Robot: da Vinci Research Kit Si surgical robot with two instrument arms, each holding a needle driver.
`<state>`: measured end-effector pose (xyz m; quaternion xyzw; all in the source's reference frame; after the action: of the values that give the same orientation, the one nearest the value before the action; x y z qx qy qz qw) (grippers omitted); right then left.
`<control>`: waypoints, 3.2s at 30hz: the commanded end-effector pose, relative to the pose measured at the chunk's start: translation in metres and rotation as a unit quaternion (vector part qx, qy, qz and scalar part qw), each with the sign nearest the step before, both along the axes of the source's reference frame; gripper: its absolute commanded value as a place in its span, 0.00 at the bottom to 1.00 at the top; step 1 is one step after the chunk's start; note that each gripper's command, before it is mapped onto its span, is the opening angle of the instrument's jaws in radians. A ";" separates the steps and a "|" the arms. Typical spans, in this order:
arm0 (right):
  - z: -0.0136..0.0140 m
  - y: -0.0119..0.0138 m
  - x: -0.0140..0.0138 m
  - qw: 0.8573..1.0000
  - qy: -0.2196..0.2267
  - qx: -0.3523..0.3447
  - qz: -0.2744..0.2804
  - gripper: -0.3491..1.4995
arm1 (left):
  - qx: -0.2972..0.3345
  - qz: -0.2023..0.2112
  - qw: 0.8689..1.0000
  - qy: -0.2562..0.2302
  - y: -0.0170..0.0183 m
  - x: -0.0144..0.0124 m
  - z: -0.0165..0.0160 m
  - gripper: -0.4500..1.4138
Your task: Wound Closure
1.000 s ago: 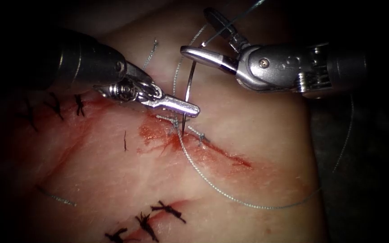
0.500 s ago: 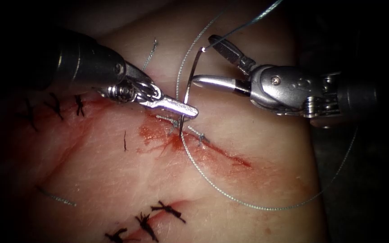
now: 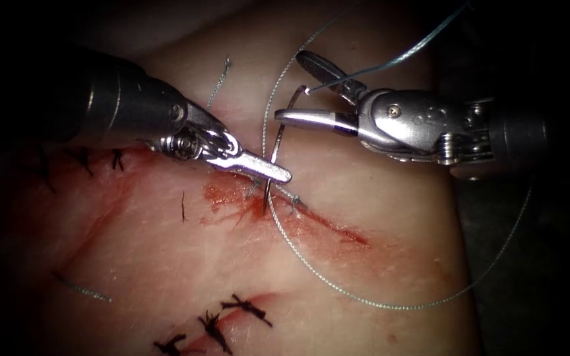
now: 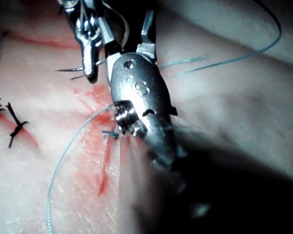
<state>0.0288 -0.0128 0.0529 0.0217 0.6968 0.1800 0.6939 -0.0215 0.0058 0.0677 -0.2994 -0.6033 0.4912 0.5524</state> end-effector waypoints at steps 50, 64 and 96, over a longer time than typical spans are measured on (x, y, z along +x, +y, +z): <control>0.0009 -0.0036 -0.0101 0.918 -0.296 -0.247 0.093 0.00 | -0.405 0.027 0.909 -0.098 0.0028 -0.0005 0.0025 0.00; 0.0006 -0.0057 -0.0065 0.914 -0.228 -0.321 0.094 0.00 | -0.603 0.299 0.729 -0.125 -0.0029 -0.0057 0.0054 0.00; 0.0019 -0.0075 -0.0061 0.871 -0.225 -0.432 0.065 0.00 | -0.556 0.311 0.771 0.000 -0.0084 -0.0087 0.0077 0.00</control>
<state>0.0219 -0.0201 0.0546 -0.3673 0.5315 -0.0960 0.7572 -0.0297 -0.0024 0.0749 -0.3508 -0.2832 0.8862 0.1063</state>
